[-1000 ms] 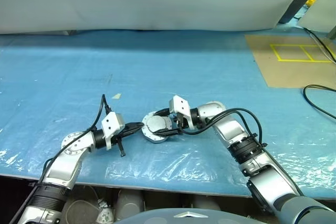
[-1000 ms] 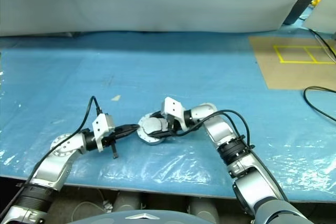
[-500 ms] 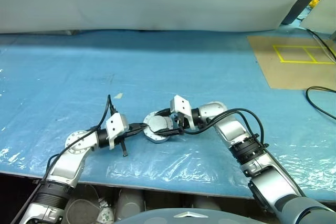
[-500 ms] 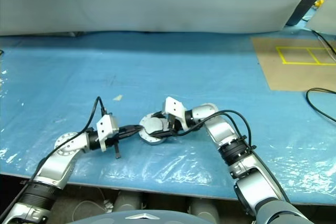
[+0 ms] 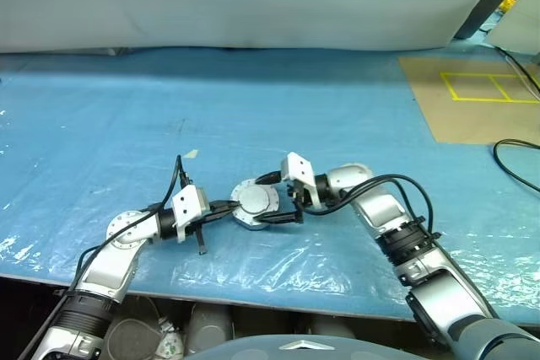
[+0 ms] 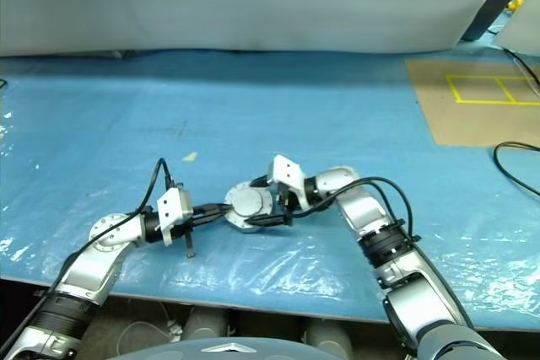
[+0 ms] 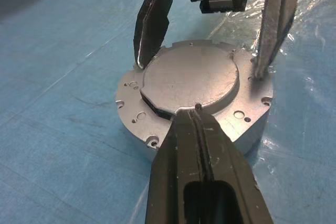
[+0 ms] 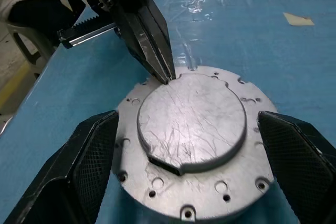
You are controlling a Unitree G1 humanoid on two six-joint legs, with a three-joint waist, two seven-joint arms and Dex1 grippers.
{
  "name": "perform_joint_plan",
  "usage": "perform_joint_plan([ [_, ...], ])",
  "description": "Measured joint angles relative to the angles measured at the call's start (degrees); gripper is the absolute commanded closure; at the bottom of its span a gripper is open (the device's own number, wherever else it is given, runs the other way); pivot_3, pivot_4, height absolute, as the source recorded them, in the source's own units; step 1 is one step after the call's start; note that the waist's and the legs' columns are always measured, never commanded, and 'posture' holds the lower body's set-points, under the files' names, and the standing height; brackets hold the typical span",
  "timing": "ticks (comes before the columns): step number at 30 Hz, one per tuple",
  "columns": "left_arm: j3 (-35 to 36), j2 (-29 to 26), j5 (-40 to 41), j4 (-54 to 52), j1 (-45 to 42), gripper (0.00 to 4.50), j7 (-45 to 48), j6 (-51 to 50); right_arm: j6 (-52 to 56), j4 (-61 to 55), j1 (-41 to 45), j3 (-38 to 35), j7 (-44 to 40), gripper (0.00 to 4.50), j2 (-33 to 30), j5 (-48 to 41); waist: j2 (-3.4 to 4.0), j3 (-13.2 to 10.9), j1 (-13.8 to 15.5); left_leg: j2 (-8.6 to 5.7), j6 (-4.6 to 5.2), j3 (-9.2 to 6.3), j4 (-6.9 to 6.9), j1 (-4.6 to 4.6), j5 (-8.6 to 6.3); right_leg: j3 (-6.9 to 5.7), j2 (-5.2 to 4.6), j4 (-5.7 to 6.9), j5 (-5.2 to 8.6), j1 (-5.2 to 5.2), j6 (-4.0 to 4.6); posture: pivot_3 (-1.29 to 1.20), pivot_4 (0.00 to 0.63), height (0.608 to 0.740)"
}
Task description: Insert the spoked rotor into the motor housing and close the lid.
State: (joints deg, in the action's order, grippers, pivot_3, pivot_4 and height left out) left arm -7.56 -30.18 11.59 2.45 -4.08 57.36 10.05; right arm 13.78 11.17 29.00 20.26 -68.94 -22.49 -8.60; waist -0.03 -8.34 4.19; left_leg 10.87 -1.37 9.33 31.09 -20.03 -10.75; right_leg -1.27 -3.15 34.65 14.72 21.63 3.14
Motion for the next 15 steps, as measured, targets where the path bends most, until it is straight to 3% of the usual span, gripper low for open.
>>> perform_joint_plan([
  [8,0.1,0.2,0.0,0.5,-0.4,4.5,0.2,0.1,7.9,-3.1,-1.7,-4.1,0.4,0.04,-2.1,-4.9,0.02,-0.1,0.0,0.0,0.01,0.07,-0.01,-0.36,0.01,0.01,0.0,0.04,-0.01,0.44,0.0,0.0,0.15,0.74],
  [15,0.1,0.4,0.1,0.8,-0.5,4.5,0.4,0.2,37.2,-4.6,0.8,-15.5,6.4,0.04,-3.0,-18.2,0.03,-0.1,0.2,0.0,-0.09,0.08,0.0,-0.52,0.07,-0.01,0.01,0.05,-0.01,0.56,0.01,0.0,0.15,0.74],
])
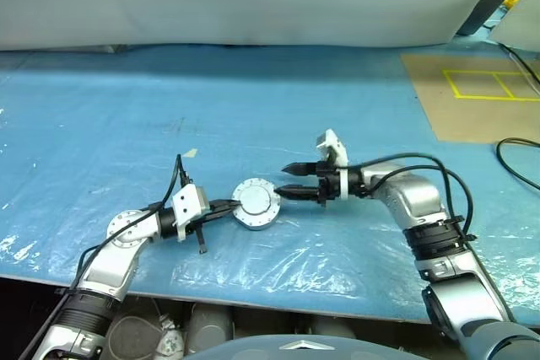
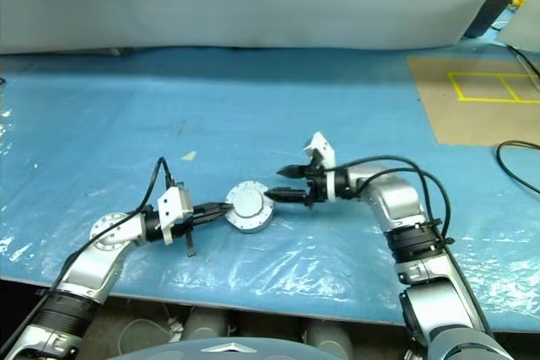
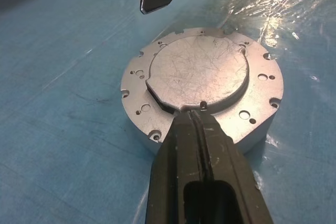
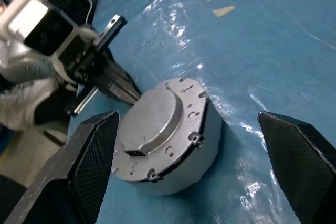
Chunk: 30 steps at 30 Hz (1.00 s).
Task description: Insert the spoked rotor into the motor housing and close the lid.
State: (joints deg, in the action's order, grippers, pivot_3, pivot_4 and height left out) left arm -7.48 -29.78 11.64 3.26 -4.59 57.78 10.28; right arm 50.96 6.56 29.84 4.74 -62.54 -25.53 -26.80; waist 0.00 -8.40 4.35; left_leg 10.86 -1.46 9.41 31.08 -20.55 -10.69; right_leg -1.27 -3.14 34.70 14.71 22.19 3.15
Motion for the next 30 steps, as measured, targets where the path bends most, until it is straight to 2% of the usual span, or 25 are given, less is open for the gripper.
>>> perform_joint_plan([
  [6,0.0,0.0,0.0,0.1,0.2,4.5,0.1,0.5,16.7,0.6,-3.0,-3.4,4.0,0.04,-2.2,-5.2,0.01,0.0,0.2,0.02,-0.14,0.07,-0.02,-0.02,0.07,-0.02,0.01,-0.01,0.0,0.04,0.0,0.0,0.15,0.74],
  [11,0.3,-0.1,0.1,0.1,0.3,4.5,0.1,0.5,22.9,-0.8,-4.5,-3.8,6.1,0.04,-0.2,-8.7,0.09,0.0,0.2,0.05,-0.14,0.09,-0.01,0.0,0.08,-0.01,0.01,0.04,0.0,0.1,-0.01,0.0,0.15,0.74],
  [17,0.1,-0.1,0.1,0.1,0.2,4.5,0.2,0.5,26.4,-0.6,-4.1,-4.2,9.9,0.04,6.5,-11.7,0.1,0.0,0.2,0.04,-0.16,0.11,-0.01,-0.15,0.09,-0.01,0.0,0.04,0.0,0.22,-0.01,0.0,0.15,0.74],
  [26,0.2,-0.3,0.3,-0.5,0.7,4.5,0.2,0.4,25.6,3.1,-2.7,-7.3,14.3,0.04,11.2,-11.8,0.1,0.0,0.1,0.06,-0.17,0.39,-0.01,-0.16,0.09,-0.02,0.0,0.07,0.0,0.27,-0.01,0.0,0.15,0.74],
  [30,0.2,-0.3,0.3,-0.6,0.8,4.5,0.1,0.4,24.0,3.9,-2.8,-7.8,16.1,0.94,12.6,-11.5,0.1,0.0,0.0,0.06,-0.18,0.42,-0.02,-0.17,0.09,-0.02,0.0,0.07,0.0,0.27,-0.01,0.0,0.15,0.74],
])
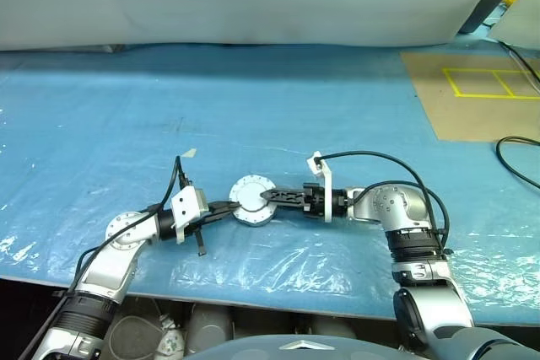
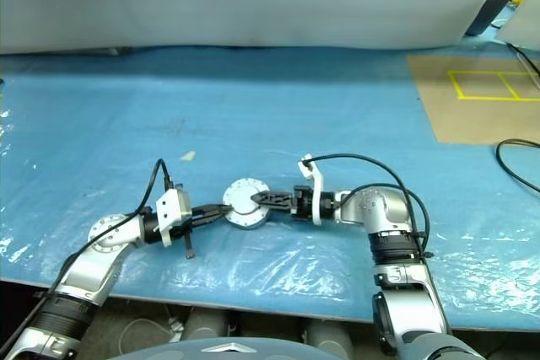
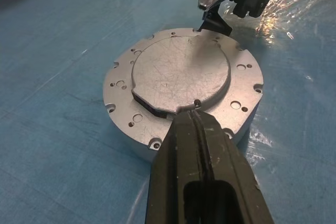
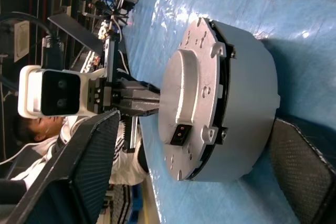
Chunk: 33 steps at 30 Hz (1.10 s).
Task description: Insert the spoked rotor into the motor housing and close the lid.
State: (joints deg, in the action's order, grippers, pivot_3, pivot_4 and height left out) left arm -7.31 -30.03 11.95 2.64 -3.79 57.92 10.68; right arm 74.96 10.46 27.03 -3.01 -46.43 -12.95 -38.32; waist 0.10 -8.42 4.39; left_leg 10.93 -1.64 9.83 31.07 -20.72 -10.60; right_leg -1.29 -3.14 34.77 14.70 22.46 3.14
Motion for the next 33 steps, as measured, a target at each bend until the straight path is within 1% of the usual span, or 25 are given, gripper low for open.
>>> perform_joint_plan([
  [5,0.3,-0.3,0.0,0.0,0.3,4.5,0.2,0.0,-1.2,0.3,-1.0,-0.2,0.4,2.55,0.2,-0.1,0.0,0.0,0.0,0.0,0.0,0.01,0.0,-0.03,0.0,0.0,0.0,0.0,0.0,0.03,0.0,0.0,0.15,0.74],
  [9,0.4,-0.7,-0.1,0.3,0.5,4.5,0.3,0.0,-1.8,0.1,-1.0,-0.4,0.2,3.4,0.2,-0.2,0.01,0.0,0.0,-0.01,0.0,0.02,0.01,0.07,0.0,0.01,-0.02,0.03,-0.01,-0.06,-0.01,0.0,0.15,0.74],
  [19,0.5,-0.5,0.1,0.4,0.5,4.5,0.5,-0.2,-2.0,0.1,-1.0,-0.3,0.2,3.4,0.1,-0.2,0.01,0.0,0.0,0.0,0.0,0.02,0.02,0.09,0.0,0.01,-0.01,0.04,-0.01,-0.08,0.0,0.0,0.15,0.74],
  [24,1.6,-0.2,2.6,-2.0,1.4,4.5,0.0,-4.9,-2.3,0.5,-0.9,-0.4,0.5,3.4,0.2,-0.2,0.01,0.0,0.0,0.0,0.0,0.03,0.03,0.08,0.0,0.01,-0.01,0.06,-0.01,-0.06,0.0,0.0,0.15,0.74],
  [25,2.1,-0.2,3.9,-3.7,2.3,4.5,-0.3,-7.3,-2.3,0.9,-0.8,-0.5,0.6,3.4,0.4,-0.2,0.0,0.0,0.0,0.01,0.0,0.03,0.03,0.05,0.0,0.01,-0.01,0.06,-0.01,-0.02,0.0,0.0,0.15,0.74],
  [26,3.1,-0.6,7.7,-7.9,3.9,4.5,-1.0,-11.4,-2.4,1.8,-0.6,-0.6,0.6,3.4,0.6,-0.4,-0.06,-0.1,-0.2,0.03,0.0,0.03,0.03,-0.08,0.0,0.01,0.0,0.08,-0.01,0.11,0.01,0.0,0.15,0.74],
  [28,4.7,-1.0,14.0,-17.0,4.6,4.5,-2.0,-16.7,-2.7,2.8,0.0,-0.8,0.8,3.4,1.0,-0.4,-0.07,-0.1,-0.4,0.03,0.0,0.08,0.04,-0.2,0.0,0.01,0.03,0.1,-0.01,0.22,0.03,0.0,0.15,0.74],
  [30,7.0,-2.6,19.2,-24.5,5.8,4.5,-3.0,-20.9,-2.7,3.6,0.4,-0.8,1.0,3.4,1.2,-0.6,-0.05,-0.1,-0.6,0.04,-0.01,0.11,0.02,-0.19,0.0,0.02,0.07,0.1,0.01,0.24,0.06,0.0,0.15,0.74],
  [33,11.0,-5.0,24.3,-29.0,9.5,4.5,-3.9,-25.6,-2.5,4.0,0.5,-1.0,1.2,3.4,1.2,-1.3,0.01,-0.1,-0.6,0.05,-0.03,0.15,-0.01,-0.19,-0.01,0.01,0.1,0.08,0.03,0.27,0.09,0.0,0.15,0.74],
])
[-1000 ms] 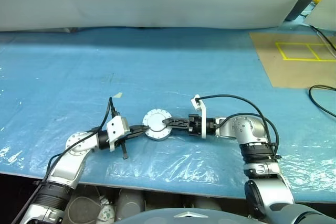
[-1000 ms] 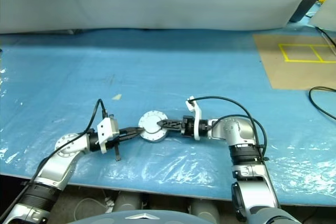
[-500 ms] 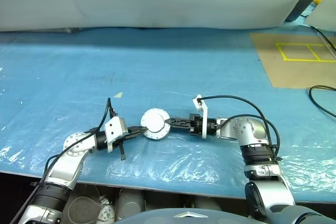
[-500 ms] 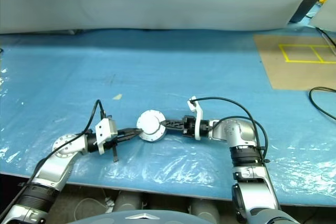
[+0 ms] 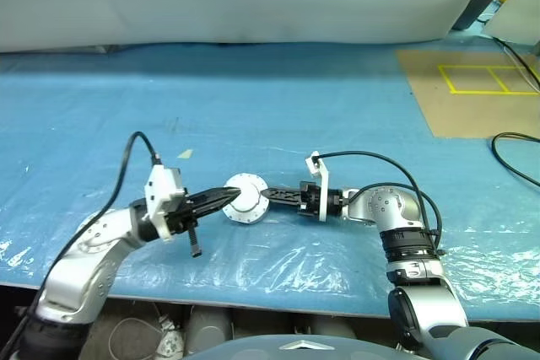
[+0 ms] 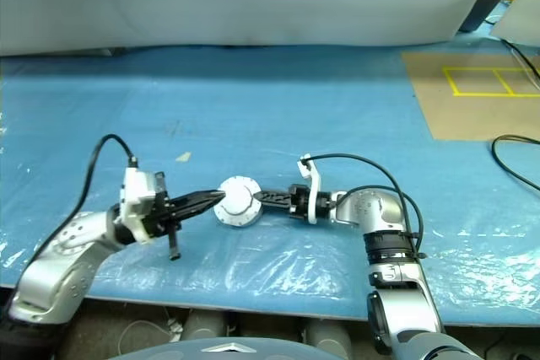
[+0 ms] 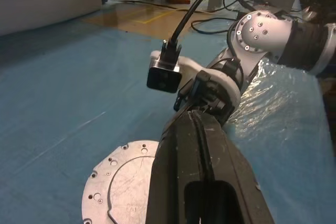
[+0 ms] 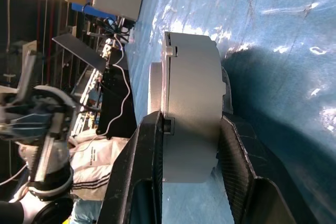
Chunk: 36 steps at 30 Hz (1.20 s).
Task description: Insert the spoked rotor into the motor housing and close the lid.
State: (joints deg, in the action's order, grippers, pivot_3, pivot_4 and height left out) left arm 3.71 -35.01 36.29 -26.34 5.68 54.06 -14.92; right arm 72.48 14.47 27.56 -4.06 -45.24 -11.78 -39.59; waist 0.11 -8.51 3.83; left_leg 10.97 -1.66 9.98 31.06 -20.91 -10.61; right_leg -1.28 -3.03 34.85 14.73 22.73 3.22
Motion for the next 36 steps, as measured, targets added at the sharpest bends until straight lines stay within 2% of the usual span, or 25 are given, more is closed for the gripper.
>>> perform_joint_plan([
  [6,4.3,-0.6,1.9,2.9,2.7,4.5,-2.8,-4.1,2.8,1.6,0.9,-3.2,1.9,3.4,0.2,-1.9,0.02,0.0,0.3,-0.03,0.0,0.0,0.08,0.0,0.0,0.01,-0.04,0.0,-0.01,-0.07,-0.03,0.0,0.15,0.74],
  [11,5.3,4.2,2.9,8.3,2.1,4.5,-10.8,-10.3,8.3,2.2,3.8,-9.7,5.1,3.4,1.4,-5.3,0.0,-0.1,0.2,-0.03,-0.01,-0.01,0.1,-0.33,0.02,0.01,0.0,0.02,-0.08,0.26,-0.13,0.0,0.15,0.74],
  [15,6.5,9.6,6.9,11.0,0.8,3.58,-14.7,-14.1,11.5,0.4,8.3,-15.1,7.2,3.4,3.5,-9.5,-0.04,-0.1,0.1,0.02,-0.12,-0.02,0.08,-0.35,-0.04,-0.02,0.11,0.1,-0.17,0.31,-0.24,0.0,0.15,0.74],
  [20,12.3,14.3,19.3,12.8,-0.6,1.93,-17.1,-20.0,14.3,-0.4,10.0,-18.1,10.1,3.4,5.6,-12.4,-0.07,-0.2,0.5,-0.01,-0.21,-0.04,0.08,-0.43,-0.09,-0.06,0.14,0.08,-0.17,0.3,-0.24,0.0,0.15,0.74],
  [25,17.9,16.1,33.5,11.6,-1.2,0.18,-21.5,-24.6,15.3,-0.4,11.9,-20.4,12.9,3.4,6.9,-13.0,-0.08,-0.2,0.6,-0.01,-0.22,-0.06,0.15,-0.43,-0.09,-0.06,0.14,0.1,-0.17,0.3,-0.24,0.0,0.15,0.74],
  [26,18.1,16.2,34.9,11.3,-1.0,0.04,-22.1,-25.3,15.3,-0.4,12.5,-20.6,13.1,3.4,7.1,-13.3,-0.09,-0.2,0.6,-0.01,-0.22,-0.06,0.16,-0.42,-0.09,-0.06,0.14,0.09,-0.17,0.3,-0.25,0.0,0.15,0.74],
  [32,17.0,15.3,41.0,7.6,3.3,0.04,-23.7,-30.3,15.6,0.1,14.2,-21.9,14.4,3.4,8.1,-14.7,-0.12,-0.2,0.8,0.02,-0.23,-0.09,0.15,-0.42,-0.09,-0.05,0.14,0.07,-0.19,0.28,-0.29,0.0,0.15,0.74],
  [36,15.1,18.0,44.3,3.7,1.4,0.04,-28.2,-30.2,16.3,0.3,14.2,-22.0,14.9,3.4,8.3,-14.9,-0.13,-0.2,1.5,0.04,-0.24,-0.11,0.18,-0.43,-0.09,-0.06,0.14,0.09,-0.21,0.25,-0.32,0.0,0.15,0.74],
])
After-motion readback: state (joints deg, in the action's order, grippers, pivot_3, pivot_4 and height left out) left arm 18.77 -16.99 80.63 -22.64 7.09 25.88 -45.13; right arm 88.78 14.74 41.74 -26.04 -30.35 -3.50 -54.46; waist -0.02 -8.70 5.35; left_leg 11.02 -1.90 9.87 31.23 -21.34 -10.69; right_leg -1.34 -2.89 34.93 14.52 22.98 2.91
